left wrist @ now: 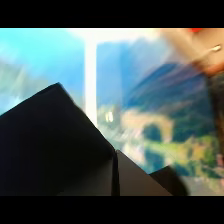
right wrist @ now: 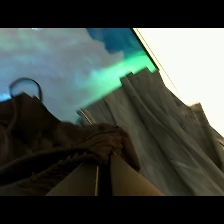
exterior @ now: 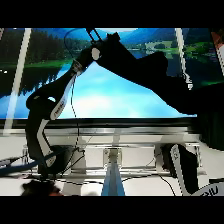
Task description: Fold the clothes and pants, and hang the long-sleeved shirts on hangers.
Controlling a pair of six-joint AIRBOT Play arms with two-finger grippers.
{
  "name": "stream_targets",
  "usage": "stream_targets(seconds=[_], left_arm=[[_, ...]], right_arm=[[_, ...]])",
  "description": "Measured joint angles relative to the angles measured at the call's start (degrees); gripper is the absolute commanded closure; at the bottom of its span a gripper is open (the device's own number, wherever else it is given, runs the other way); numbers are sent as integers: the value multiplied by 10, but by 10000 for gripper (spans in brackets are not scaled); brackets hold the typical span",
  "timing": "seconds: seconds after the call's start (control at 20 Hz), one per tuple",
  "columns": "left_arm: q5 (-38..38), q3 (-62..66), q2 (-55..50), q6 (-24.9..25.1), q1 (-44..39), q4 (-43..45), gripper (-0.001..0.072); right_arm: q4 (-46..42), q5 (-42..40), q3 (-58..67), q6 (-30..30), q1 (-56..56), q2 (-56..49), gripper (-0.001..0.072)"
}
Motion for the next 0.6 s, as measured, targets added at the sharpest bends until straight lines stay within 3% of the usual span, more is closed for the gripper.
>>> stream_targets(seconds=[0.15,0.3,0.45,0.6], left_arm=[[3,1,69,12,15,63,702],[-21,1,139,17,56,118,702],[-63,1,203,19,135,157,703],[-101,1,252,21,233,176,703]], right_arm=[[81,-76,-17,0,0,-42,687],[222,-165,-26,0,10,-114,687],[345,-254,-8,-10,57,-188,688],[396,-346,63,-27,118,-261,687]])
